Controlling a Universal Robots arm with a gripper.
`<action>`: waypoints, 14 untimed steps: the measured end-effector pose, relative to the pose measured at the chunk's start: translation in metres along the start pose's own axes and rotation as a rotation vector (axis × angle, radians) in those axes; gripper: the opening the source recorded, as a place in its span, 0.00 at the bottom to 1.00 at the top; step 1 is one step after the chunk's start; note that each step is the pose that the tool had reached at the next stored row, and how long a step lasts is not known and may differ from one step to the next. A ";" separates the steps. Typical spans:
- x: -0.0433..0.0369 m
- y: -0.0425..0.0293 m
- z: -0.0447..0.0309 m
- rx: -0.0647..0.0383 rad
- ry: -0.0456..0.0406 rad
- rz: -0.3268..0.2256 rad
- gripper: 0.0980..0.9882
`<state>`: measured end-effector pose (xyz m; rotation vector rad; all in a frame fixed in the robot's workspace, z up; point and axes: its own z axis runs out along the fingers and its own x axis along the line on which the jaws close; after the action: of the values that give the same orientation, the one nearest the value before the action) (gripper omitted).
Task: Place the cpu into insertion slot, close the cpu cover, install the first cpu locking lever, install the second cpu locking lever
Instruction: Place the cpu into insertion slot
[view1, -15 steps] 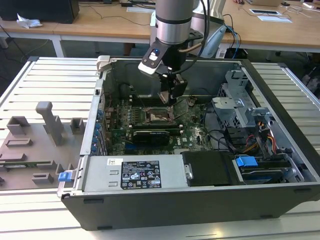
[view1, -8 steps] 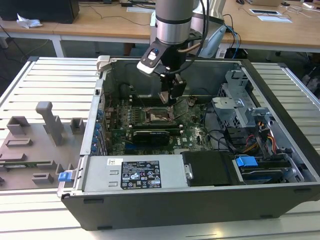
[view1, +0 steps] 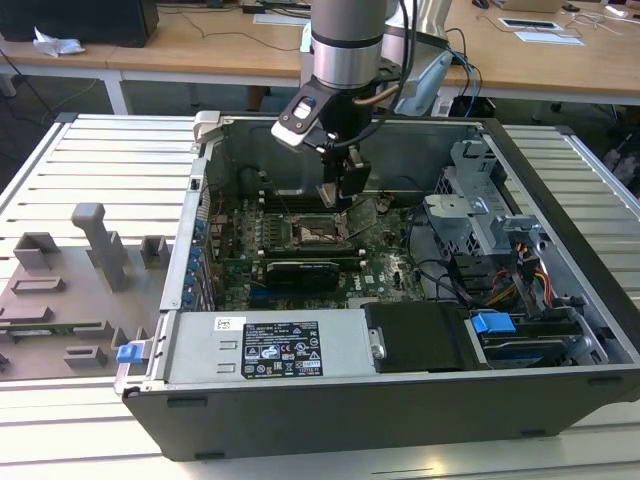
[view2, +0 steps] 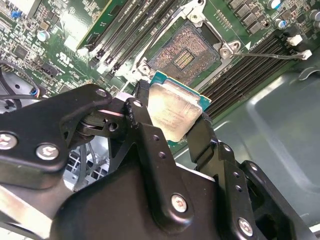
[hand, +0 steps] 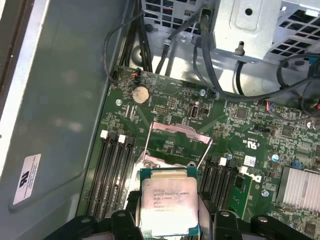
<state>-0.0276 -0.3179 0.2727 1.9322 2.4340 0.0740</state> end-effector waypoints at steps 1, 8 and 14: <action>0.0000 0.0000 0.0000 0.000 -0.0008 0.009 0.50; 0.0000 0.0000 0.0001 0.000 -0.0055 0.064 0.50; 0.0000 0.0000 0.0001 0.000 -0.0088 0.100 0.50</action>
<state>-0.0276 -0.3179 0.2726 2.0491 2.3310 0.0674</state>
